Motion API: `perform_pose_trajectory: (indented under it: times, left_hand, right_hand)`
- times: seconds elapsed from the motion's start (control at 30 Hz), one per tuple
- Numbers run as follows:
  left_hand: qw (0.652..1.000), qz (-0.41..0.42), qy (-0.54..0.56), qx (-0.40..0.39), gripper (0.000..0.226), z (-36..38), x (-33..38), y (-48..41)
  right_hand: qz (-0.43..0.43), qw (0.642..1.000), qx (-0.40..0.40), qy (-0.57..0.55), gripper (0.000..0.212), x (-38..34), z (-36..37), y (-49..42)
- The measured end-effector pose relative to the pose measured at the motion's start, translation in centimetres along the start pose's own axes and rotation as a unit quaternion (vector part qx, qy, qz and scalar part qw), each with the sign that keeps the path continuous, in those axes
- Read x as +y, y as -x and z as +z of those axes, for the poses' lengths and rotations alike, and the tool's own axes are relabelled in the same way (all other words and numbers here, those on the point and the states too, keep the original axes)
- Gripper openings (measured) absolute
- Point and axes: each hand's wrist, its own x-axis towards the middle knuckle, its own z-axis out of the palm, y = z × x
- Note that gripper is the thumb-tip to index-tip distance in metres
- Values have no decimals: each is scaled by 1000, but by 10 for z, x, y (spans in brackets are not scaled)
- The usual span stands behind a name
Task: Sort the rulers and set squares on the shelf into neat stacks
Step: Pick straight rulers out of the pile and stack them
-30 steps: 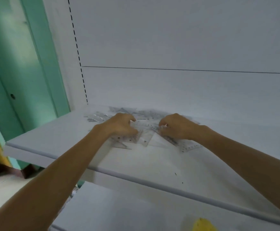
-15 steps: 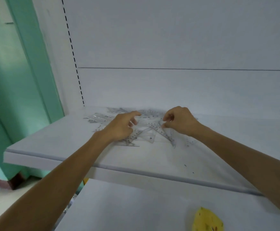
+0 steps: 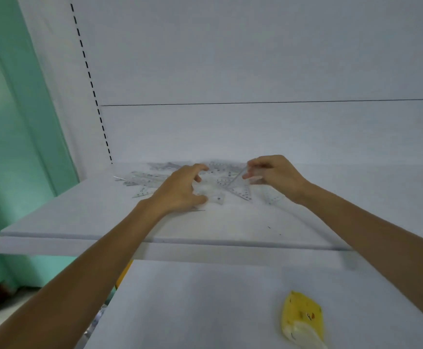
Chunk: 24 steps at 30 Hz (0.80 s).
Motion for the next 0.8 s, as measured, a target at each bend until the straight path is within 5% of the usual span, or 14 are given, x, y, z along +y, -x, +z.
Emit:
perform_pose_trajectory:
  times: [0.3, 0.4, 0.53, 0.7, 0.8]
  left_hand:
    - [996, 71, 51, -14, 58, 26, 46, -15]
    - [995, 77, 50, -39, 69, 40, 70, -26]
    - [993, 93, 58, -41, 68, 66, 102, -41]
    - [994, 105, 29, -18, 66, 102, 151, -62]
    - [992, 123, 38, -2, 63, 124, 189, -76]
  right_hand:
    - [-149, 926, 146, 315, 19, 17, -39, 39]
    - [-110, 950, 119, 266, 14, 23, -64, 54]
    - [-90, 945, 124, 289, 61, 37, -103, 70]
    - [-91, 935, 166, 301, 51, 65, -165, 82]
    - [-73, 926, 137, 343, 65, 86, -210, 91]
